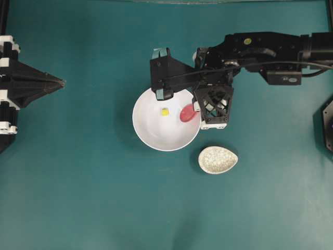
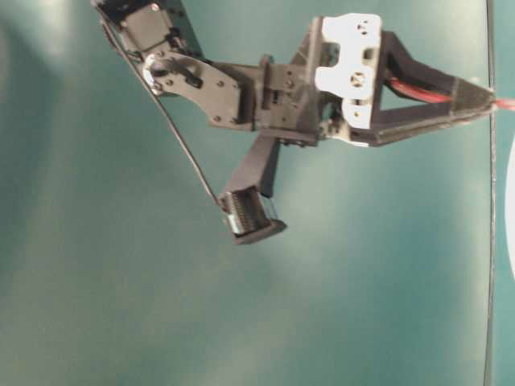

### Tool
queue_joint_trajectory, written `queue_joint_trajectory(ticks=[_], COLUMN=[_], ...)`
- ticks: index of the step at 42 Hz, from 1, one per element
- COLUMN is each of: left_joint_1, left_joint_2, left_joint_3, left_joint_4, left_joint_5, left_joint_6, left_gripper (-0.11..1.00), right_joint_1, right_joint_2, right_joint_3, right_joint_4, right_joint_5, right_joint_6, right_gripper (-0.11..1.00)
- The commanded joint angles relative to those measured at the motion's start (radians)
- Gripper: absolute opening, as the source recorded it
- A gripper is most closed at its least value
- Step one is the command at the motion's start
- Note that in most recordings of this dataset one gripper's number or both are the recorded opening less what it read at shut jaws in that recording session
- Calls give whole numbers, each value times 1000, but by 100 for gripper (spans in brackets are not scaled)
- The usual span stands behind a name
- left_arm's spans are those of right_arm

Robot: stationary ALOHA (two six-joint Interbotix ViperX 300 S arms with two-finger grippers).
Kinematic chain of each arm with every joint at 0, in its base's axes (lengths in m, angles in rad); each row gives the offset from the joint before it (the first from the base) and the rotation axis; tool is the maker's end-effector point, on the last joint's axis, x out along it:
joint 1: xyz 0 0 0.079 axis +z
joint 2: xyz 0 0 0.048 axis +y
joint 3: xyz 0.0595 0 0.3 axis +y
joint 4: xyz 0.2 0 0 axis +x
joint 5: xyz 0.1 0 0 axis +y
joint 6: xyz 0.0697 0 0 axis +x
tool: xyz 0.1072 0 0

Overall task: Scoop the yellow hexagonal prism block from the bowl with a spoon using the right arm.
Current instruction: 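Lower the spoon bowl into the white bowl beside the yellow block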

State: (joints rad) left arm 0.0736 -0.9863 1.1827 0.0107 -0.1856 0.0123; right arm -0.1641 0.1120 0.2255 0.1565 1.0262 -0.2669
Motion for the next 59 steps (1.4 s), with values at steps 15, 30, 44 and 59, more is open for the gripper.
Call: queue_joint_trajectory(ticks=[15, 30, 44, 59], left_joint_1=[3, 3, 3, 3], left_joint_2=[3, 3, 2, 2], left_joint_3=[-23, -23, -23, -23], left_joint_4=[3, 3, 3, 2], left_joint_5=[-5, -5, -5, -5], left_joint_6=[0, 0, 0, 0], left_gripper=[0, 0, 0, 0], right_joint_1=[-2, 3, 26, 40], right_joint_2=[8, 21, 23, 23], right_joint_3=[-20, -11, -6, 6], right_joint_4=[3, 35, 64, 86], right_joint_5=[-101, -183, -261, -330], right_joint_6=[-2, 2, 8, 8], right_gripper=[23, 23, 23, 23])
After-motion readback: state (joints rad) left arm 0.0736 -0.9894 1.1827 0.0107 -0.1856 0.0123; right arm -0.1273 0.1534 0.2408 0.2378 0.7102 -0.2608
